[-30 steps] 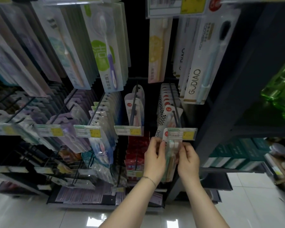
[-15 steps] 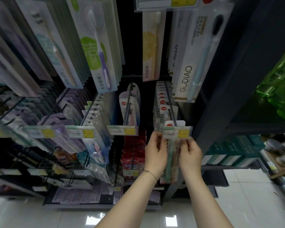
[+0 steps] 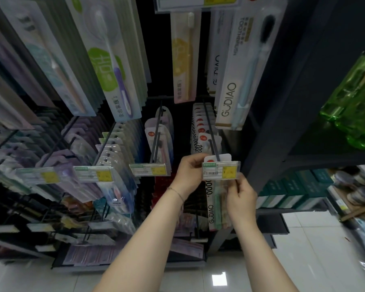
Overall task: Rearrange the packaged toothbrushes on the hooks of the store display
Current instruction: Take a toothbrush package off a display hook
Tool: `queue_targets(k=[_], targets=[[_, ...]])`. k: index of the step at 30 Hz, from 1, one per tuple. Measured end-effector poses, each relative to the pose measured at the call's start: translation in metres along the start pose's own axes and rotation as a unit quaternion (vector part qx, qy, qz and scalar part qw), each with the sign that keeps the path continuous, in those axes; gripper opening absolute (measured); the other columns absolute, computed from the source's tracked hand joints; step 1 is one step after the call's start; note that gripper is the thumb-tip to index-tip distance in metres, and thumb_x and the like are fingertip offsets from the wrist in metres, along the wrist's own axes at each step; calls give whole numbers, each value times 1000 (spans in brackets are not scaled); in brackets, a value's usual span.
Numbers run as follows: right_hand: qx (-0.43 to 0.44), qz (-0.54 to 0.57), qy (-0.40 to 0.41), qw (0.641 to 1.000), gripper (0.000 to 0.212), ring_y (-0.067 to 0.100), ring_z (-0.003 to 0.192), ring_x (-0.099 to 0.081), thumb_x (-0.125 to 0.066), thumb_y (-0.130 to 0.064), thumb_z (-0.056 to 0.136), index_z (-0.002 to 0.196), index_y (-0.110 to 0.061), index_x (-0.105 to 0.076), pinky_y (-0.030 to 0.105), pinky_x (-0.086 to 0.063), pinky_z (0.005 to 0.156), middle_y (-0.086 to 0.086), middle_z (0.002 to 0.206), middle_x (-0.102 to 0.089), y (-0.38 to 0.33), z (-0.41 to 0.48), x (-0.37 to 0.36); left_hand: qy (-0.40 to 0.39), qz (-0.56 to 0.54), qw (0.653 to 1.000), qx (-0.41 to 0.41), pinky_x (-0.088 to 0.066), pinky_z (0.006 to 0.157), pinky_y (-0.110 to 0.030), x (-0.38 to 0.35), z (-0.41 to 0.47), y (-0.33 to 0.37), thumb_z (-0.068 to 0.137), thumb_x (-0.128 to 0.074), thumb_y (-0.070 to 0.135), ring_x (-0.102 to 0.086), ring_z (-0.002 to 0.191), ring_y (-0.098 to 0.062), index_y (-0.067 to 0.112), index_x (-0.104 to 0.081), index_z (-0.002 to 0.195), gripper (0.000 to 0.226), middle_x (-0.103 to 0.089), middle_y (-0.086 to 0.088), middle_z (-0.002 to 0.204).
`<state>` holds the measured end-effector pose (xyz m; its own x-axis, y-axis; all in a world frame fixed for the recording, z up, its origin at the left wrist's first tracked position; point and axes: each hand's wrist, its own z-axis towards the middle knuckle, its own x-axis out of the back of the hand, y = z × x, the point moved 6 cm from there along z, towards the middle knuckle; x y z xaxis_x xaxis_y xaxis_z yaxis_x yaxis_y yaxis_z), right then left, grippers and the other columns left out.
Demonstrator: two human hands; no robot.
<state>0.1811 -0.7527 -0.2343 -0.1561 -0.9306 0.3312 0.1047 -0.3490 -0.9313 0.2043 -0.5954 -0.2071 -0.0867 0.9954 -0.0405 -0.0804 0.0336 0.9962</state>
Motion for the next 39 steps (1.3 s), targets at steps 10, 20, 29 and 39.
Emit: queue_targets(k=[10,20,29,39], targets=[[10,-22,1,1000,29,-5,77,-58,-50,-11,100,107,-35,-64,28,-46,76,-32,80,-59,-4,0,-1,-36,50,996,-62,-50,73,-16,-4,3,9,79,-78,-5,-63,78,4,24,-69,84,30,-70,17,76],[51,-31,2,998,21,-5,74,-59,-54,-9,97,103,-24,-68,35,-51,73,-28,75,-61,-6,-1,0,-30,37,997,-60,-53,78,-21,-3,4,5,77,-80,-5,-65,84,-5,9,-69,94,25,-69,2,88],[-32,101,-43,993,33,4,91,-68,-57,-3,95,87,-32,-71,32,-54,83,-15,90,-74,-7,8,-6,28,12,999,-27,-52,72,-20,3,5,3,90,-69,5,-65,77,-1,15,-67,87,11,-70,4,81],[-190,156,14,969,32,16,74,-57,-47,-5,100,73,-18,-60,23,-48,62,2,79,-64,4,29,-36,121,28,992,11,-51,92,-24,26,-5,-14,95,-65,14,-63,101,-10,21,-59,101,11,-67,0,104]])
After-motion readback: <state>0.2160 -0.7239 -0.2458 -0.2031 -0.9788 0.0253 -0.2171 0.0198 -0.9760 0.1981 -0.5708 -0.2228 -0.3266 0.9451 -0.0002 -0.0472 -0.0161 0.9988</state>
